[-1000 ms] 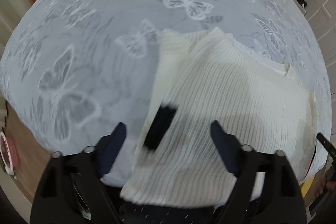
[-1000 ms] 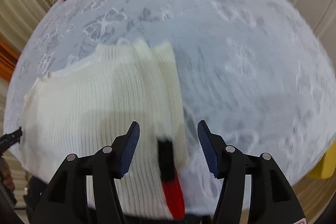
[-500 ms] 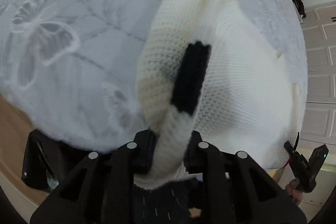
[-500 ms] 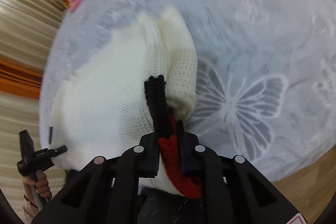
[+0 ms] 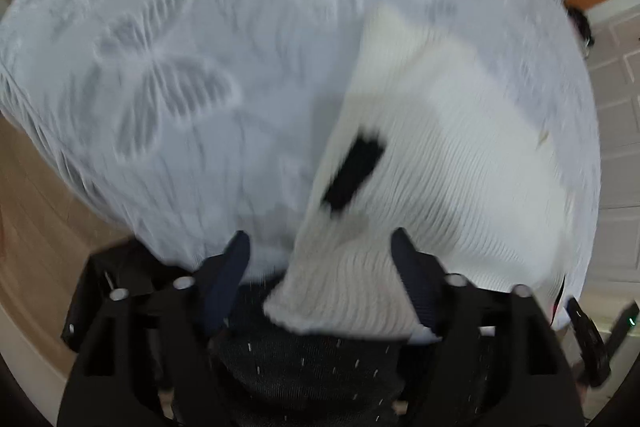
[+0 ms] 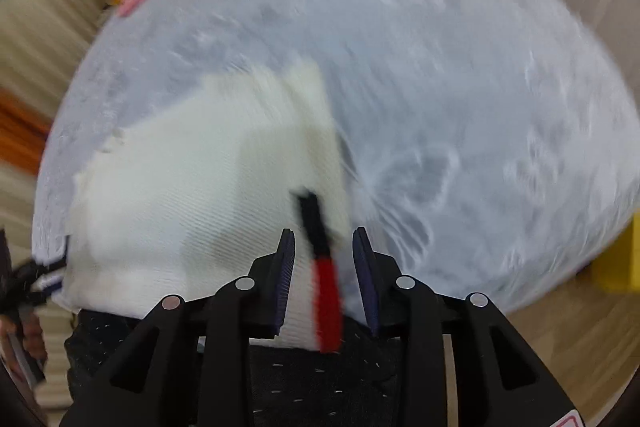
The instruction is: Fold small clothes
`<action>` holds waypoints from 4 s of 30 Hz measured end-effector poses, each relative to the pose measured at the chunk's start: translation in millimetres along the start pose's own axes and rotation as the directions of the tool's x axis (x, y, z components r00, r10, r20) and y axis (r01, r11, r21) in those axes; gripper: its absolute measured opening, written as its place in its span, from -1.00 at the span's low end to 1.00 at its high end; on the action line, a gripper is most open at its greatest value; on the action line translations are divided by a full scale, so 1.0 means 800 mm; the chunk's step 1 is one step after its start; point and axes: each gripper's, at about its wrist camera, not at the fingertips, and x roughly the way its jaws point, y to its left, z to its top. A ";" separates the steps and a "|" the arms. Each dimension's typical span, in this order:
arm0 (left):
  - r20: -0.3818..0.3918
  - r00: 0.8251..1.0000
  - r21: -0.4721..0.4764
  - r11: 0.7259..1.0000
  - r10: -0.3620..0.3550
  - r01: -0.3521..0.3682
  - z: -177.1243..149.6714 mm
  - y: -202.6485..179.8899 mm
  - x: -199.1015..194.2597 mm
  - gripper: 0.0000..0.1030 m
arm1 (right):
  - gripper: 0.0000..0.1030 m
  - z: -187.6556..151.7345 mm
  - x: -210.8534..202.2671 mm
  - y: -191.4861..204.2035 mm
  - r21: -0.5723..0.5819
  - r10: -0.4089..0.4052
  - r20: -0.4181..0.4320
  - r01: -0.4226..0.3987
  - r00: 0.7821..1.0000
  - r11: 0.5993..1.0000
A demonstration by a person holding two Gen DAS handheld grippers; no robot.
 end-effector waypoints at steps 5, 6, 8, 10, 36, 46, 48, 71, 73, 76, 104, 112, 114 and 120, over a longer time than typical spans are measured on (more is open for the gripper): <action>-0.020 1.000 -0.019 1.000 -0.013 0.013 0.036 -0.018 0.031 0.48 | -0.48 0.021 0.012 0.083 -0.142 0.088 -0.033 -0.092 0.996 0.986; -0.046 0.999 -0.027 0.999 -0.023 0.022 0.040 -0.016 0.041 0.47 | -0.51 0.022 0.023 0.101 -0.166 0.101 -0.053 -0.109 0.993 0.980; -0.094 0.995 -0.039 0.999 -0.041 0.038 0.044 -0.025 0.065 0.41 | -0.56 0.022 0.043 0.133 -0.210 0.111 -0.078 -0.125 0.991 0.970; -0.121 0.990 -0.068 0.996 -0.070 0.062 0.041 -0.025 0.080 0.16 | -0.56 0.023 0.067 0.160 -0.255 0.101 -0.110 -0.126 0.989 0.959; -0.001 0.991 0.378 0.918 -0.131 0.121 -0.095 -0.256 -0.032 0.38 | 0.09 0.003 0.027 0.072 -0.005 0.291 -0.106 -0.293 0.951 0.956; 0.107 0.994 0.307 0.951 -0.020 -0.013 -0.107 -0.163 -0.088 0.46 | 0.34 0.025 0.096 0.159 0.022 0.368 -0.242 -0.374 0.898 0.927; 0.111 0.994 0.294 0.956 -0.017 -0.016 -0.111 -0.149 -0.096 0.47 | 0.34 0.025 0.111 0.179 0.023 0.341 -0.282 -0.349 0.897 0.937; 0.138 0.988 0.345 0.932 0.065 -0.110 -0.133 -0.163 -0.094 0.57 | -0.69 0.060 -0.021 0.146 -0.172 0.317 -0.068 -0.324 0.946 0.930; 0.133 0.989 0.344 0.932 0.071 -0.114 -0.134 -0.164 -0.091 0.58 | -0.69 0.057 -0.015 0.109 -0.120 0.282 -0.060 -0.288 0.957 0.950; 0.116 0.990 0.346 0.931 0.077 -0.113 -0.136 -0.166 -0.084 0.59 | -0.69 0.041 0.013 0.048 -0.022 0.230 -0.083 -0.233 0.970 0.972; 0.087 0.995 0.285 0.956 0.042 -0.065 -0.122 -0.146 -0.085 0.65 | -0.66 0.054 0.019 0.015 0.051 0.292 -0.075 -0.289 0.953 0.956; 0.031 0.999 0.357 0.934 -0.006 -0.005 -0.127 -0.216 -0.056 0.65 | -0.49 0.014 -0.002 -0.067 0.178 0.272 0.016 -0.270 0.962 0.946; 0.028 1.000 0.381 0.925 -0.007 -0.004 -0.129 -0.226 -0.052 0.66 | -0.43 0.008 -0.011 -0.053 0.137 0.293 -0.002 -0.290 0.956 0.947; 0.013 1.000 0.403 0.915 0.000 -0.005 -0.128 -0.252 -0.036 0.66 | -0.09 0.000 0.028 -0.058 0.104 0.195 -0.071 -0.188 0.978 0.977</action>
